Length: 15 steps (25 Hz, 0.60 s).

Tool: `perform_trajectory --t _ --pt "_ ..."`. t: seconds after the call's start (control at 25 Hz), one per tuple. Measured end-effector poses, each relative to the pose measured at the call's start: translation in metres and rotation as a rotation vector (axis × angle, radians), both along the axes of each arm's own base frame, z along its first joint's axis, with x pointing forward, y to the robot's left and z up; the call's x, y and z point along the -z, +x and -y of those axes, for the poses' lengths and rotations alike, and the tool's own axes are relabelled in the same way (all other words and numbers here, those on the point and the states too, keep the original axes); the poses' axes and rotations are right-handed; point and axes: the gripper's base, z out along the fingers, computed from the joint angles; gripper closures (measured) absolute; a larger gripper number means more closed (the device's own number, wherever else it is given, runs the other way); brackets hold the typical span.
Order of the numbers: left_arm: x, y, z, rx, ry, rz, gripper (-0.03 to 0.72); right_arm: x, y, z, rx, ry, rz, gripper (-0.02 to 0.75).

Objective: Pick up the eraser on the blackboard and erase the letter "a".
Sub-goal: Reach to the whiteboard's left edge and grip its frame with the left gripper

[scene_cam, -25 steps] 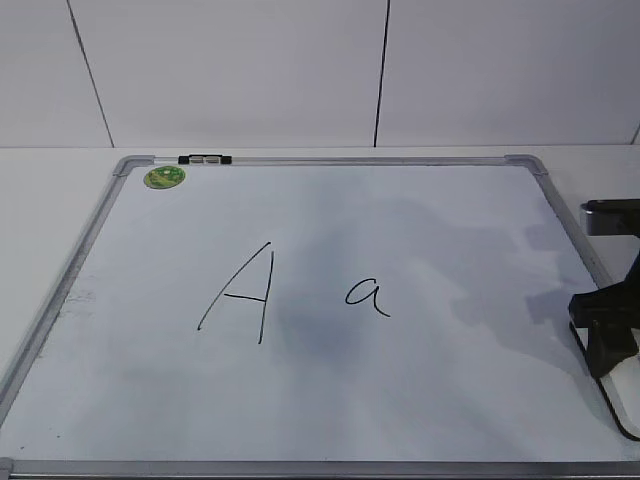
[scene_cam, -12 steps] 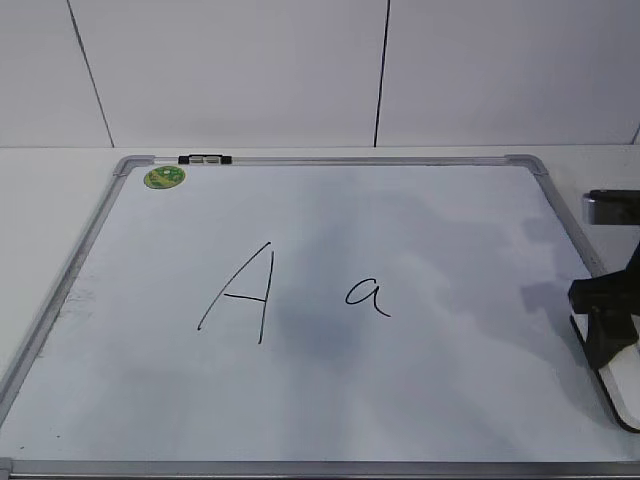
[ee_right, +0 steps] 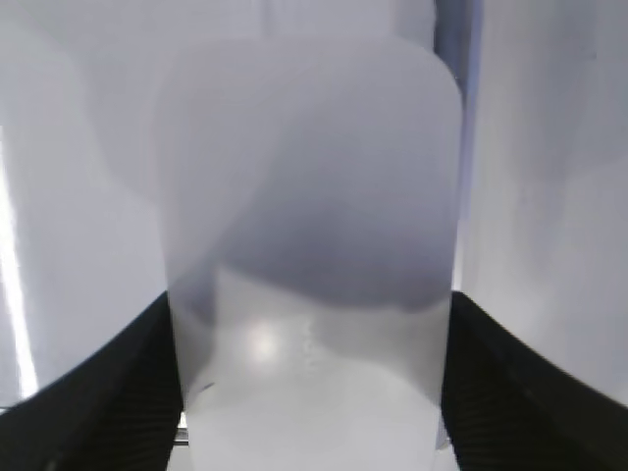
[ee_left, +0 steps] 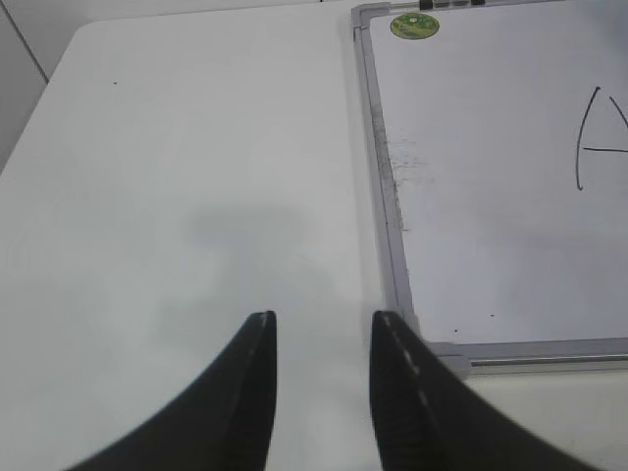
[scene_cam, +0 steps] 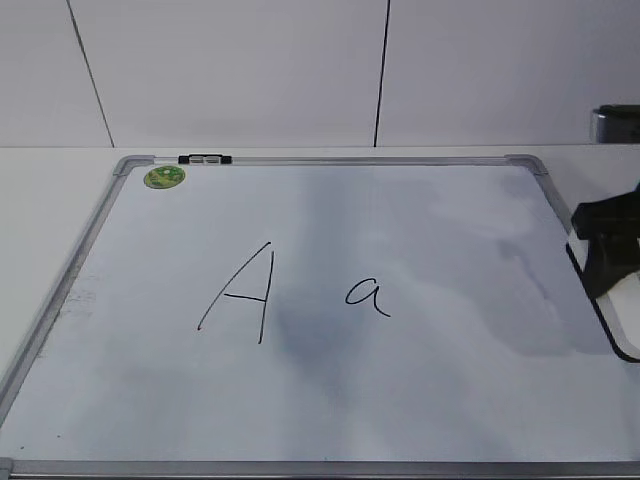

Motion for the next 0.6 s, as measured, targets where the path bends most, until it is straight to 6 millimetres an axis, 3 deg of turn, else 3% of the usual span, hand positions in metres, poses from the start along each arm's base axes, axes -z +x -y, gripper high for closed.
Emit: perform_trajectory --t 0.32,0.6 --pt "0.000 0.000 0.000 0.000 0.000 0.000 0.443 -0.033 0.006 -0.048 -0.171 0.008 0.093 0.202" --pt "0.000 0.000 0.000 0.000 0.000 0.000 0.444 -0.019 0.018 -0.082 -0.273 -0.005 0.040 0.202"
